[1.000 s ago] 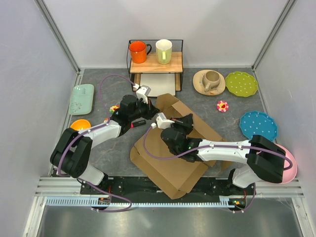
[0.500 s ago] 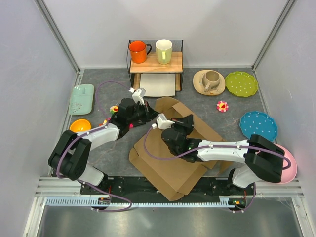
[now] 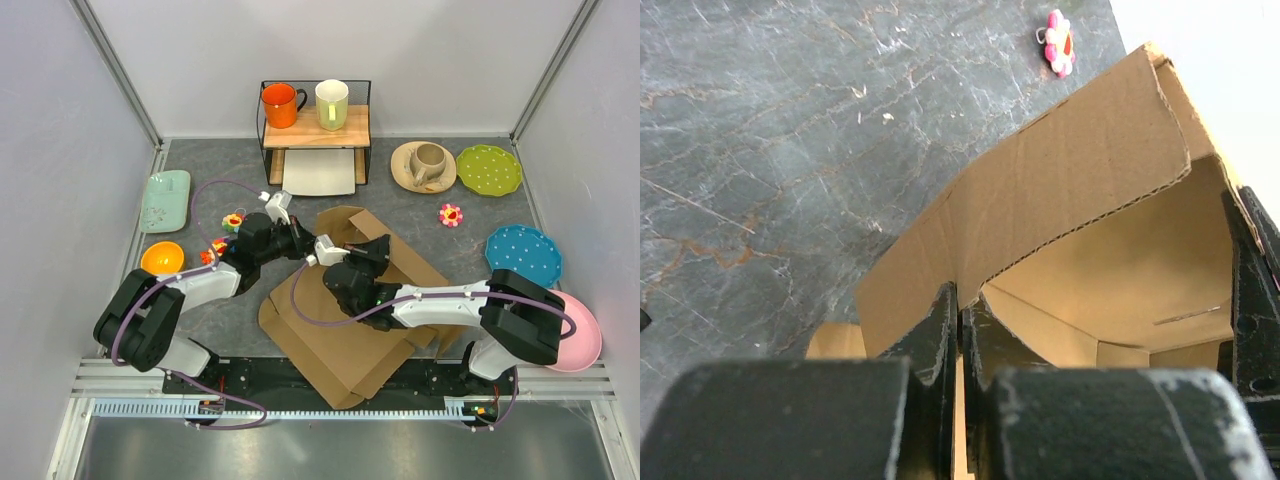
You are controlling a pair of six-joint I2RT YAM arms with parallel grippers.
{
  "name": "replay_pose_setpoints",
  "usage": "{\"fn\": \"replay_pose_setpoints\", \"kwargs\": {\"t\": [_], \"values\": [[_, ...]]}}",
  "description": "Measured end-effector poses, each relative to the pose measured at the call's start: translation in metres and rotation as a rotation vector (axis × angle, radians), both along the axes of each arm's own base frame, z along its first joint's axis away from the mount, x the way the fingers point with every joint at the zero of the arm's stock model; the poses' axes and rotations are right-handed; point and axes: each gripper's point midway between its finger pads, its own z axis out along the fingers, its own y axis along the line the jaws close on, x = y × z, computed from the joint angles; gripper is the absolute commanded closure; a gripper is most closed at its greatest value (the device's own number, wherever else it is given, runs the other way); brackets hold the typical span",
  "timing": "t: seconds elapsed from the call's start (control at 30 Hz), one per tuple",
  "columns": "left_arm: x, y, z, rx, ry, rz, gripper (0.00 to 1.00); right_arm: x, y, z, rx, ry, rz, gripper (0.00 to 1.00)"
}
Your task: Fold the paper box
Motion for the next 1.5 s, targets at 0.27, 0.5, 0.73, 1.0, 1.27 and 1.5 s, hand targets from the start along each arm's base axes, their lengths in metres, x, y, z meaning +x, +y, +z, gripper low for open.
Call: {"fn": "replay_pose_setpoints", "kwargs": {"t": [0.27, 0.5, 0.73, 1.0, 1.27, 1.5], "values": [[-0.014, -0.007, -0.002, -0.044, 0.007, -0.049, 0.84, -0.008, 0.001, 0.002, -0.068, -0.013, 0.006, 1.00], [-0.029, -0.017, -0.005, -0.074, 0.038, -0.146, 0.67, -0.017, 0.001, 0.000, -0.125, -0.023, 0.013, 1.00], [-0.054, -0.022, -0.019, -0.030, 0.152, -0.246, 0.57, -0.024, 0.005, -0.001, -0.137, -0.026, 0.045, 1.00], [-0.069, 0.000, -0.033, 0.166, 0.213, -0.268, 0.54, -0.025, 0.005, 0.002, -0.124, -0.027, 0.063, 1.00], [-0.073, 0.031, 0.007, 0.281, 0.009, -0.223, 0.57, -0.026, 0.003, 0.002, -0.121, -0.025, 0.066, 1.00], [-0.041, 0.057, 0.013, 0.302, -0.072, -0.006, 0.61, -0.030, 0.006, 0.002, -0.117, -0.025, 0.079, 1.00]]}}
